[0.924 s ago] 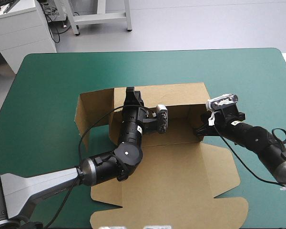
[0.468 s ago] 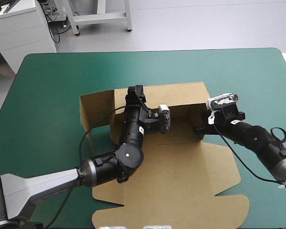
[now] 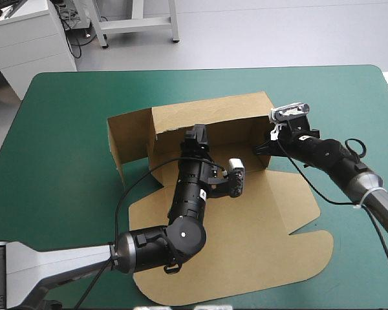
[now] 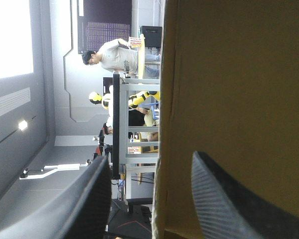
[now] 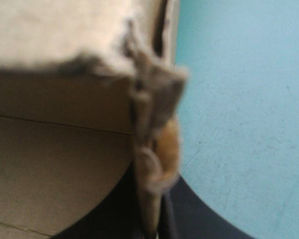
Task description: Fold the box
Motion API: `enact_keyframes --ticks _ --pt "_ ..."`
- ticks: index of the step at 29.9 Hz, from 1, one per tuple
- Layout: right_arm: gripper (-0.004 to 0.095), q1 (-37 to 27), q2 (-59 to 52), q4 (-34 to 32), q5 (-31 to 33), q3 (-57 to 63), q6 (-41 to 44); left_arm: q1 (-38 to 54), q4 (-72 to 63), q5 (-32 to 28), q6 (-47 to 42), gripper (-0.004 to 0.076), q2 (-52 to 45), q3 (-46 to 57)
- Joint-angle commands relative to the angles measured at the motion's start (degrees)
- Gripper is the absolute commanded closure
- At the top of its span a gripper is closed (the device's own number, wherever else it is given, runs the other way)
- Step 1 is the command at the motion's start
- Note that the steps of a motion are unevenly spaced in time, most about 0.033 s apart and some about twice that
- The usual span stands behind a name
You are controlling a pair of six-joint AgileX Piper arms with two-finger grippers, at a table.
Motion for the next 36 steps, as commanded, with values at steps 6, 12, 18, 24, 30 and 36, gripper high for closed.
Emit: enact_keyframes --ticks 6,12,18,24,30,36 --pt "0.093 0.0 -0.7 1.4 -1.1 -3.8 0.5 -3.9 -8.6 0.1 11.5 0.0727 -2.3 -2.5" --pt "0.093 0.0 -0.7 1.4 3.0 -3.8 0.3 1.0 -31.7 -2.7 26.4 0.0731 -3.0 -9.8" --pt "0.093 0.0 -0.7 1.0 3.8 -3.8 0.3 14.1 -66.0 0.0 43.6 0.0731 -4.3 -27.1" --pt "0.093 0.0 -0.7 -1.4 4.4 -3.8 0.3 30.4 -86.0 3.9 43.4 0.0731 -5.2 -42.5" --pt "0.093 0.0 0.1 -3.1 4.5 -3.8 0.3 47.9 -98.7 4.0 39.3 0.0731 -7.8 -46.9" --pt "0.093 0.0 0.5 -3.1 4.7 -3.8 0.3 67.1 -111.9 4.9 39.0 0.0731 -9.1 -41.5"
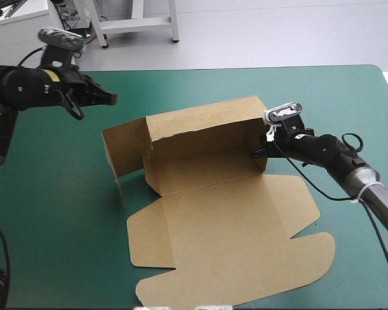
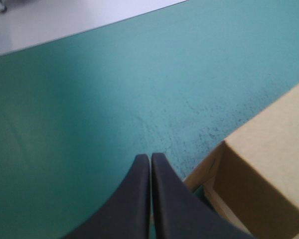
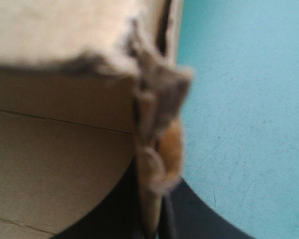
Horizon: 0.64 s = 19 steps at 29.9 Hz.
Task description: Fold the box
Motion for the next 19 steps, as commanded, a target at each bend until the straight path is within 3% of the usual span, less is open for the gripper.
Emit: enact_keyframes --ticks 1,7,11,19 --pt "0.093 0.0 -1.4 0.4 -0.7 -1.5 0.1 9.4 -9.9 -2.3 0.2 0.0731 -2.6 3.1" --pt "0.093 0.0 -1.4 0.4 -0.5 -1.5 0.1 25.9 -27.1 -3.6 7.1 0.0731 -5.0 17.3" --pt "0.093 0.0 -1.4 0.4 -0.5 -1.5 0.1 32.9 -30.6 -7.0 9.2 0.0731 -7.4 27.7" --pt "0.093 0.0 -1.3 0.1 0.7 -1.9 3.7 40.6 -38.1 -16.3 10.0 0.0732 -11.0 44.3"
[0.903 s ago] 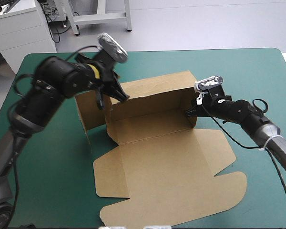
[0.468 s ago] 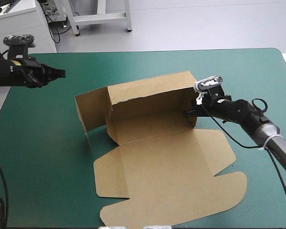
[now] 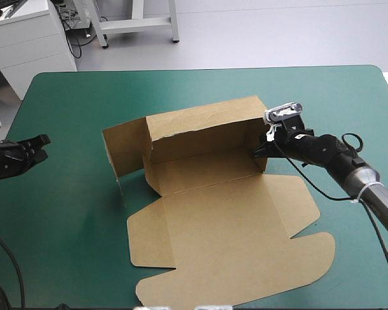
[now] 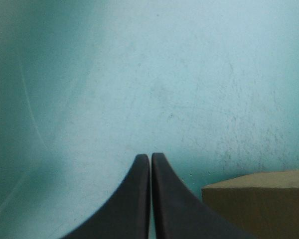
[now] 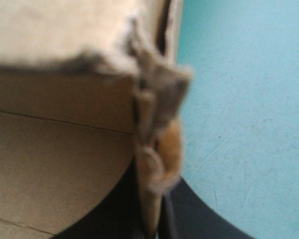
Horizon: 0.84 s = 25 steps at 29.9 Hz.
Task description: Fold the box
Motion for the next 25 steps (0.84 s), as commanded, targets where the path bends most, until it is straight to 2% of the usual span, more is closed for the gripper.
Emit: enact_keyframes --ticks 1,4,7,10,13,17,22,25 --pt "0.093 0.0 -1.3 -0.6 1.6 -2.6 4.1 0.8 -6.0 -4.8 0.3 0.0732 -2.3 2.9" --pt "0.0929 0.0 -1.3 -5.3 5.9 -6.1 9.6 0.8 -5.8 -5.8 2.0 0.0732 -2.3 4.7" --pt "0.0929 0.0 -1.3 -14.4 12.4 -12.9 20.3 0.8 -5.8 -6.6 2.0 0.0732 -2.3 5.2" --pt "0.0929 0.0 -1.3 -23.8 22.5 -20.6 32.0 0.7 -5.8 -6.7 2.0 0.0732 -2.3 5.4" --pt "0.093 0.0 -1.3 -28.5 32.5 -26.0 38.2 0.7 -5.8 -6.7 2.0 0.0732 -2.2 5.4" --pt "0.093 0.0 -1.3 -30.3 42.7 -30.0 41.9 0.7 -5.8 -6.6 1.9 0.0732 -1.9 5.5" --pt "0.093 0.0 -0.7 -30.3 53.2 -29.4 46.5 0.7 -5.8 -6.6 1.8 0.0733 -1.9 5.5" --pt "0.093 0.0 0.2 -29.6 53.0 -28.2 46.9 0.7 -5.8 -6.5 1.8 0.0733 -1.9 5.5"
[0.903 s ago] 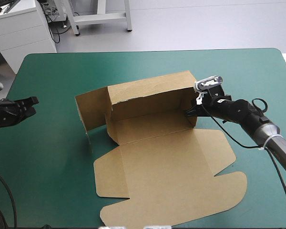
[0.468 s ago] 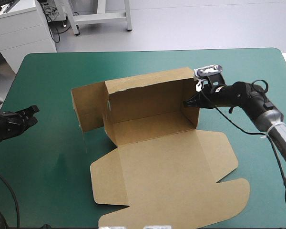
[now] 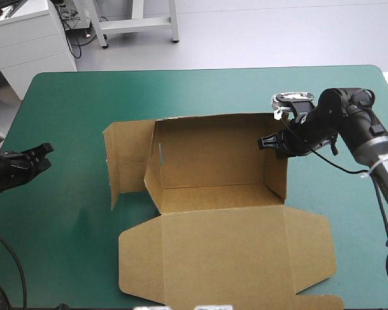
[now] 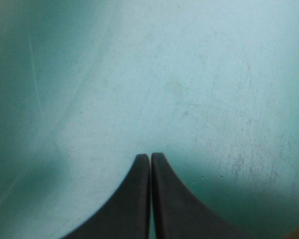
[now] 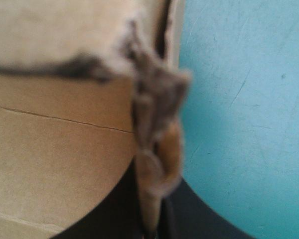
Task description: Fold the box
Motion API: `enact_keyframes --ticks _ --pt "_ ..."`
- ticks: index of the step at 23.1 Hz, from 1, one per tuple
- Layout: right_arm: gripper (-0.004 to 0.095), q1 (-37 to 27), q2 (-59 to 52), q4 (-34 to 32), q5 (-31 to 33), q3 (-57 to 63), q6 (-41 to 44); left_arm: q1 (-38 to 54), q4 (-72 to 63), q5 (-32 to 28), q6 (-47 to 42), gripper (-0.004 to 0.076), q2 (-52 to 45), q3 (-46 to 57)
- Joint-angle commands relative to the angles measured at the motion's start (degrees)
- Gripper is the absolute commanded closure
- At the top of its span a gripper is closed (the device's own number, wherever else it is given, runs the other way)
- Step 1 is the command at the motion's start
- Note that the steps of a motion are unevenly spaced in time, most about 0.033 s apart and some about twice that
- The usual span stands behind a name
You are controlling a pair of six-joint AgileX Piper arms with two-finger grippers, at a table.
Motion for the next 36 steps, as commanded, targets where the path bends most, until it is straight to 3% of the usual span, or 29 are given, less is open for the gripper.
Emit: enact_keyframes --ticks 1,8,16,21,26,31,33,34,36 --pt "0.093 0.0 -0.9 2.0 1.1 -0.7 1.6 -0.1 -3.0 -1.0 -0.2 0.0733 -1.5 -1.3" --pt "0.093 0.0 4.5 1.8 0.8 -0.6 1.6 -0.1 -3.4 -0.4 0.0 0.0733 -1.5 -1.3" --pt "0.093 0.0 11.5 0.5 -14.0 -0.9 -0.6 -0.1 -3.4 -0.4 0.4 0.0737 -1.5 -1.3" --pt "0.0908 0.0 13.2 -0.4 -15.1 -1.0 -0.9 -0.1 -3.2 -1.0 0.4 0.0756 -1.5 -1.3" --pt "0.0661 0.0 13.2 -1.1 -13.2 -4.2 -0.7 -0.1 -3.0 -1.1 0.4 0.0756 -1.5 -1.3" --pt "0.0253 0.0 13.2 -1.1 -8.6 -10.0 -0.7 -0.1 -2.7 -1.1 0.4 0.0756 -1.5 -1.3" --pt "0.0139 0.0 13.2 -1.3 -5.2 -12.9 -0.6 -0.1 -2.5 -1.1 0.4 0.0756 -1.5 -1.3" --pt "0.009 0.0 13.2 -2.4 -0.3 -16.1 -0.3 -0.1 -2.5 -1.1 0.4 0.0756 -1.5 -1.3" --pt "0.0088 0.0 12.1 -5.0 1.2 -19.3 -0.3 -0.1 -2.5 -1.1 0.4 0.0756 -1.5 -1.3"
